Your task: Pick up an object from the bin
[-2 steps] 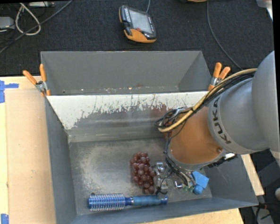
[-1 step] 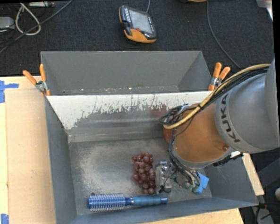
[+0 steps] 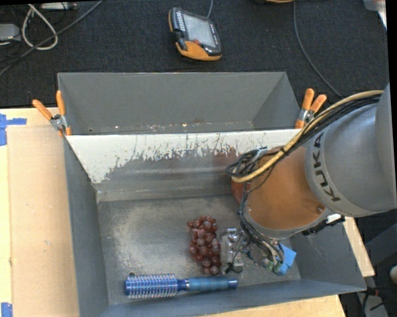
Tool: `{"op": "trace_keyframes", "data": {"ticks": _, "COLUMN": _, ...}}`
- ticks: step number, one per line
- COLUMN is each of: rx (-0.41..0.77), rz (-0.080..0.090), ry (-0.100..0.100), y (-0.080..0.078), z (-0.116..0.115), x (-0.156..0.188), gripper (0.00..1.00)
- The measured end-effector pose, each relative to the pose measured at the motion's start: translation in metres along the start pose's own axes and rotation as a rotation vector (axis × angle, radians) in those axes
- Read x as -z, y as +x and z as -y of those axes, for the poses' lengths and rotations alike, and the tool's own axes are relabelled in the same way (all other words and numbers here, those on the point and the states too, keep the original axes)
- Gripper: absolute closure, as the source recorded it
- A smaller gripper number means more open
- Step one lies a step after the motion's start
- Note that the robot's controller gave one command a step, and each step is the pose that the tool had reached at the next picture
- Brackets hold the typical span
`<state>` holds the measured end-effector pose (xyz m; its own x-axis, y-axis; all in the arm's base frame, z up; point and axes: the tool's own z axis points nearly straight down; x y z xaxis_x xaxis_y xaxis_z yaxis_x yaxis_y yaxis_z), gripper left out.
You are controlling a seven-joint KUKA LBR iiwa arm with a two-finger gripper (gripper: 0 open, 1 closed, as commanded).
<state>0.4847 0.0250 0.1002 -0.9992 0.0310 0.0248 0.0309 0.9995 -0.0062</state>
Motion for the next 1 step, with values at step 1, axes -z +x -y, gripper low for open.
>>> {"op": "trace_keyframes", "data": {"ticks": 1, "rx": 0.158, "rz": 0.0, "ry": 0.003, "y": -0.013, "z": -0.0131, "x": -0.0241, "gripper": 1.0}}
